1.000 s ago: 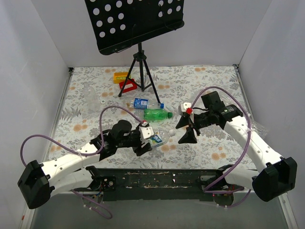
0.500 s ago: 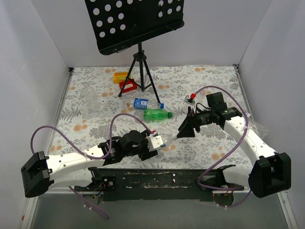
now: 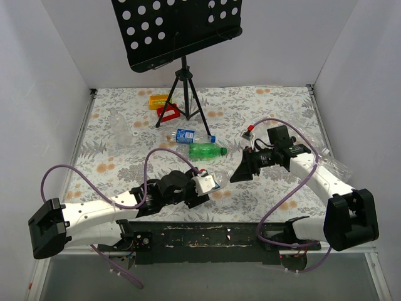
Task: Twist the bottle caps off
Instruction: Unscrew the bottle cap from the plastic bottle.
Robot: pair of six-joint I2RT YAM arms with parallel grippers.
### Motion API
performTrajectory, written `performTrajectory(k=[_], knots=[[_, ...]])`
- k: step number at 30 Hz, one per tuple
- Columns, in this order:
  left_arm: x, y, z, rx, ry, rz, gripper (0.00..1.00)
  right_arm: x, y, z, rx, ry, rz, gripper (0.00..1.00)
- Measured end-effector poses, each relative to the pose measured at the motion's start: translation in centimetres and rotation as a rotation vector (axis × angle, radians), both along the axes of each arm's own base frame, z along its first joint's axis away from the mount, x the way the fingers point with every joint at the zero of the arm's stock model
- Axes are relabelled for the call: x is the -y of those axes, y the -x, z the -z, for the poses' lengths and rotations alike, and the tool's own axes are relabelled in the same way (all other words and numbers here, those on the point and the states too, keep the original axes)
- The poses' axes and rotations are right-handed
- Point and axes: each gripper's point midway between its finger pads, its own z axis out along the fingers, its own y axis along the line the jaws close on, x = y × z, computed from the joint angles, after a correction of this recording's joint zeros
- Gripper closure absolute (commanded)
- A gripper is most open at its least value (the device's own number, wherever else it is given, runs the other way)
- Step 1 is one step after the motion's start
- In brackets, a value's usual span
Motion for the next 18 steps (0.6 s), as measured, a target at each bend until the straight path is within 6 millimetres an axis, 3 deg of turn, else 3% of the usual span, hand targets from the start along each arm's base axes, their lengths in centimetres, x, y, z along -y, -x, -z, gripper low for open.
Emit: performTrajectory(k=[15,18], knots=[[0.49,0.2,-0.29,0.004,0.018,0.01,1.0,-0.58,-0.46,-0.38,-0.045,-0.039,-0.001,0.52],[0.44,0.24,-0.37,0.006,0.022,0.01,1.0,-0.53,-0.55,-0.4,-0.044,-0.04,0.004,0.75]])
